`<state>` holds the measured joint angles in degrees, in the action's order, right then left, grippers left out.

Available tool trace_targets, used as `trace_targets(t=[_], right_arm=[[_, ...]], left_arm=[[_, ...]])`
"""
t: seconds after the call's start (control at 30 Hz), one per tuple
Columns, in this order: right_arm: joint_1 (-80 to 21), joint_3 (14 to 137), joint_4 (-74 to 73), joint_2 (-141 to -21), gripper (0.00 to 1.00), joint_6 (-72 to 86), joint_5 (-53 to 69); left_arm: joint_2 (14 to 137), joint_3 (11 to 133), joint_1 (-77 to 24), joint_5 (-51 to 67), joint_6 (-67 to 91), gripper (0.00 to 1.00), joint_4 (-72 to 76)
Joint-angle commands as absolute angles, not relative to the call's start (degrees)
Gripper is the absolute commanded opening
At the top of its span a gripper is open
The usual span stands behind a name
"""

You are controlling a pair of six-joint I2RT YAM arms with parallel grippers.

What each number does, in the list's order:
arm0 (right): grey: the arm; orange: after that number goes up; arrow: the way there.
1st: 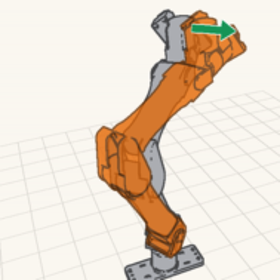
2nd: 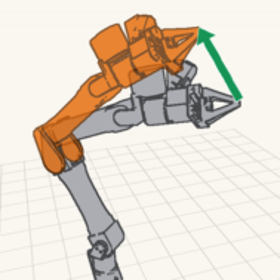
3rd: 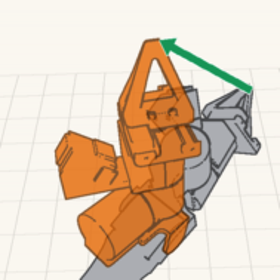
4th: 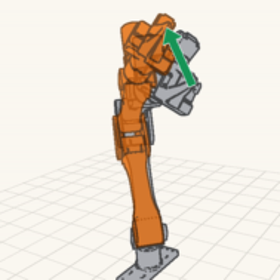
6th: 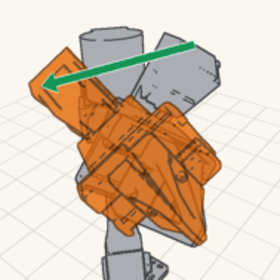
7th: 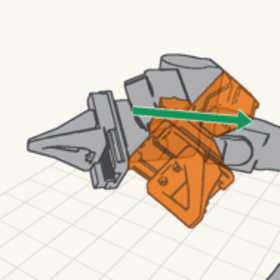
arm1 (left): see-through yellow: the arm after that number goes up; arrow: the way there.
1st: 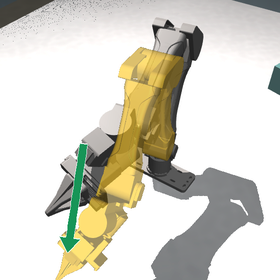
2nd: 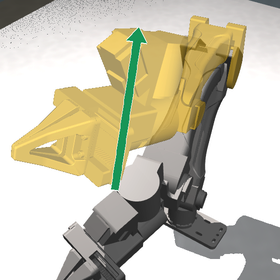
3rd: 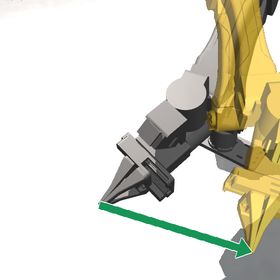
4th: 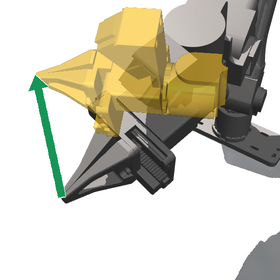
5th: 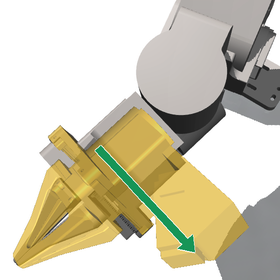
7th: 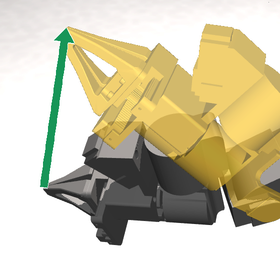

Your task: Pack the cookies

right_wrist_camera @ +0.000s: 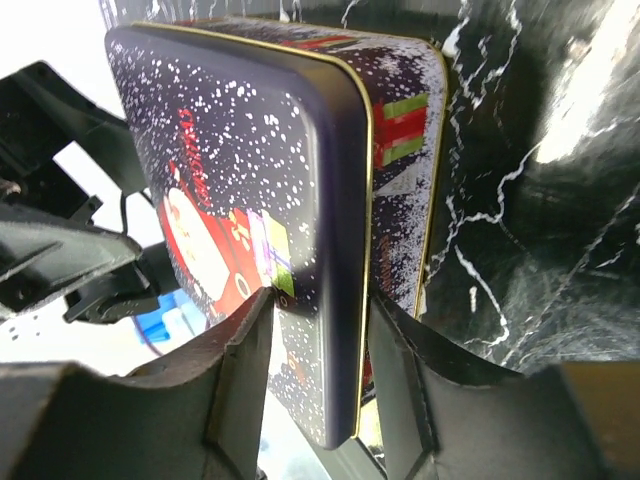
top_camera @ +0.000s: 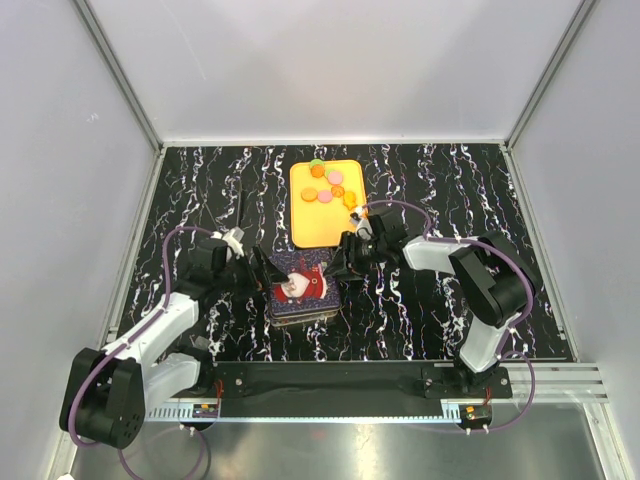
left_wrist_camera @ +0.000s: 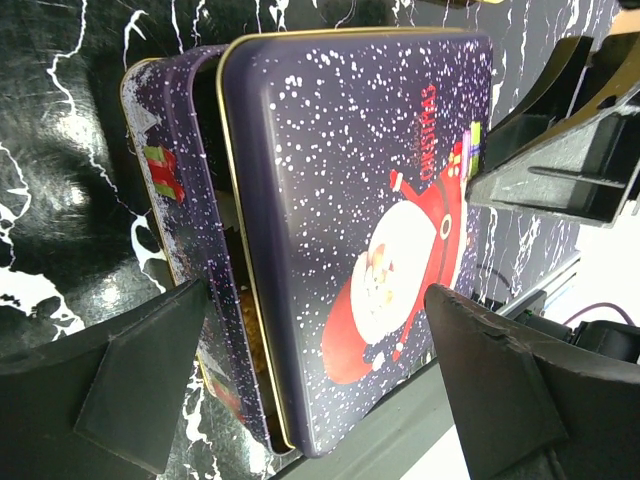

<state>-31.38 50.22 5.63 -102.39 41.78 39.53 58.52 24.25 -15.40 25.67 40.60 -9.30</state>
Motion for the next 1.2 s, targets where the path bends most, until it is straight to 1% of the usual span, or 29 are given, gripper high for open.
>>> trace_targets(t=[0.0, 0.07, 0.2, 0.37, 0.4, 0.5, 0.6, 0.7, 0.73, 0.87, 1.03, 1.17], right_arm=[[-32.61, 53.52, 2.73, -102.31, 0.49, 38.42, 33.49], [-32.96, 54.92, 0.36, -102.13, 0.52, 37.80, 31.91], [-33.92, 56.51, -2.19, -102.39, 0.55, 36.92, 30.50], [-36.55, 58.53, -5.18, -102.74, 0.56, 35.77, 26.73], [-36.82, 58.80, -5.62, -102.83, 0.58, 35.34, 26.28], [-37.79, 59.50, -7.38, -102.83, 0.61, 34.46, 24.26], [-37.97, 59.59, -8.34, -102.83, 0.65, 33.93, 23.12], [-38.14, 59.33, -8.79, -102.39, 0.67, 33.31, 21.98], [-38.14, 59.24, -8.96, -102.31, 0.69, 33.14, 21.62], [-38.85, 58.89, -9.05, -101.78, 0.72, 32.70, 20.66], [-41.83, 60.11, -11.41, -100.90, 0.78, 31.29, 17.24], [-44.03, 61.87, -14.06, -100.81, 0.79, 29.97, 13.80]], left_arm=[[59.15, 23.99, -16.70, 28.39, 42.27, 0.95, -5.98], [59.15, 24.08, -16.87, 28.30, 42.28, 0.95, -5.89], [59.15, 24.17, -17.31, 28.04, 42.71, 0.95, -5.89], [59.33, 24.26, -18.02, 27.60, 43.07, 0.93, -5.80], [59.33, 24.17, -18.10, 27.60, 43.33, 0.92, -5.71], [59.41, 24.35, -18.63, 27.25, 43.59, 0.91, -5.62], [59.50, 24.17, -18.90, 26.20, 44.03, 0.88, -5.71], [59.33, 23.64, -18.98, 25.14, 44.82, 0.84, -5.98], [59.24, 23.29, -18.98, 24.44, 45.09, 0.80, -6.06], [58.80, 21.27, -19.07, 23.38, 46.67, 0.75, -4.84], [59.06, 20.74, -19.07, 23.73, 46.93, 0.72, -3.87], [59.06, 21.18, -19.34, 23.38, 46.67, 0.68, -4.13]])
